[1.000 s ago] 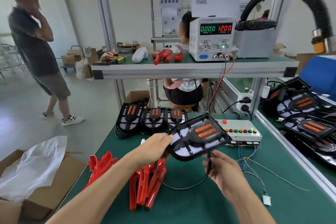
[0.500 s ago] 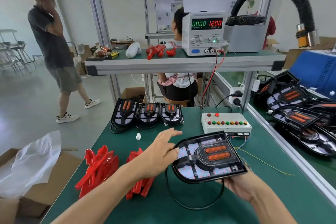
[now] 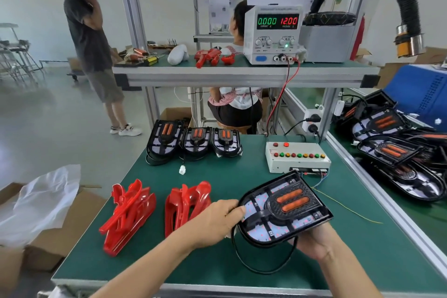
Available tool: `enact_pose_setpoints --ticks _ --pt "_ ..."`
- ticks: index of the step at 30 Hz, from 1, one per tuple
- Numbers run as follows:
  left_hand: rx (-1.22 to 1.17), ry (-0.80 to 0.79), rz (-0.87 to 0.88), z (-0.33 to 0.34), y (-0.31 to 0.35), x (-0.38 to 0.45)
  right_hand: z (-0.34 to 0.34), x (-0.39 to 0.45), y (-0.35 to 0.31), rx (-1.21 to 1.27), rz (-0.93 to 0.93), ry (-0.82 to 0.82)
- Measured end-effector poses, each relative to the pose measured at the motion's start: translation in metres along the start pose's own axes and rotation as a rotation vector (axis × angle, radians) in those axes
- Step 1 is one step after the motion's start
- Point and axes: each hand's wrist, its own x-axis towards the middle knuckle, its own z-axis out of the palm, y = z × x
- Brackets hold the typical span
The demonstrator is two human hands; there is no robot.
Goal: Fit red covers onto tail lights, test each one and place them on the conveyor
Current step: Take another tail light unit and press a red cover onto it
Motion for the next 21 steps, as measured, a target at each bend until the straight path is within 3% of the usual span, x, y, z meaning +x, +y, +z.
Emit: enact_pose_setpoints --ticks 5,8,12,17,21 --pt "-0.012 0.204 -0.103 0.018 -0.008 -0.003 0.001 0.012 -0.002 0.029 0.071 0.230" --pt "0.114 0.103 -0.125 0.008 -0.013 -0.004 -0.011 0.008 -0.002 -0.077 0.113 0.292" --pt "0.317 -0.110 -0.120 -0.002 -0.019 -0.005 -0.020 -0.003 0.007 -0.394 0.103 0.290" --pt "0.337 -0.074 -0.124 0.003 -0.030 0.002 -0.008 -0.011 0.025 -0.819 -0.196 0.423" --pt "0.346 -0.005 -0.123 0.005 -0.035 0.002 -0.005 -0.008 0.029 -1.029 -0.258 0.519"
